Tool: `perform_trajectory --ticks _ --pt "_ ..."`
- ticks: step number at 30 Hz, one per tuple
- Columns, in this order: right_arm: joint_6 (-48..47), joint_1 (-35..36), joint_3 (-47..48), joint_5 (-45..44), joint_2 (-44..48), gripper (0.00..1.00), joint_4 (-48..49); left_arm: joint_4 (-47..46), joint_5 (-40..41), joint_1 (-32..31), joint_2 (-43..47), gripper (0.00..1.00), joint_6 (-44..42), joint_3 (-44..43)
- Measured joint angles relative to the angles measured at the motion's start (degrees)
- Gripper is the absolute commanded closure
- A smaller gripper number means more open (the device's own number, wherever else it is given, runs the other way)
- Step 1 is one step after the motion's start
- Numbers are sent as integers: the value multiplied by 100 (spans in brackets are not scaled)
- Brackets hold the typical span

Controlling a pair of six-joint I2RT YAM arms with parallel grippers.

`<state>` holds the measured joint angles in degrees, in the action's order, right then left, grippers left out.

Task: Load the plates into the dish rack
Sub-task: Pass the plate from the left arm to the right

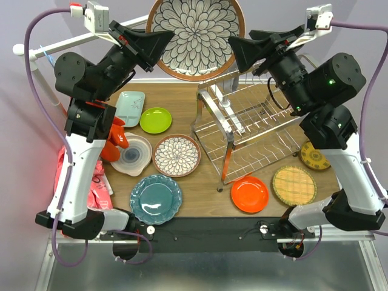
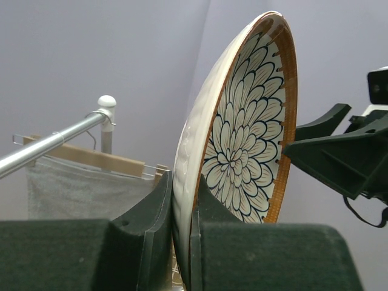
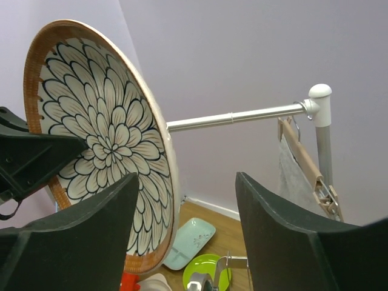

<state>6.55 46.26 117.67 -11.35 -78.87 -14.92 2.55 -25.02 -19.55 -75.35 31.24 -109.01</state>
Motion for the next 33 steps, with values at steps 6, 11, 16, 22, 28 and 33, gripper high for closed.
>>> perform_trajectory --ticks 6,11,16,22,28,33 --pt "90 0 7 229 -205 46 -2 -374 -212 0 142 100 251 439" --pt "155 -7 66 400 -400 88 -37 -509 -310 0 142 100 369 656" --pt "352 -52 240 726 -389 99 -122 -798 -424 72 199 100 636 730" --pt "192 -9 323 890 -374 99 -70 -903 -382 39 365 69 544 811" --pt "-487 -11 577 905 -479 99 -378 -1113 -229 28 369 39 684 938" --pt "-894 -74 756 876 -619 99 -546 -1180 -66 33 382 34 697 1019"
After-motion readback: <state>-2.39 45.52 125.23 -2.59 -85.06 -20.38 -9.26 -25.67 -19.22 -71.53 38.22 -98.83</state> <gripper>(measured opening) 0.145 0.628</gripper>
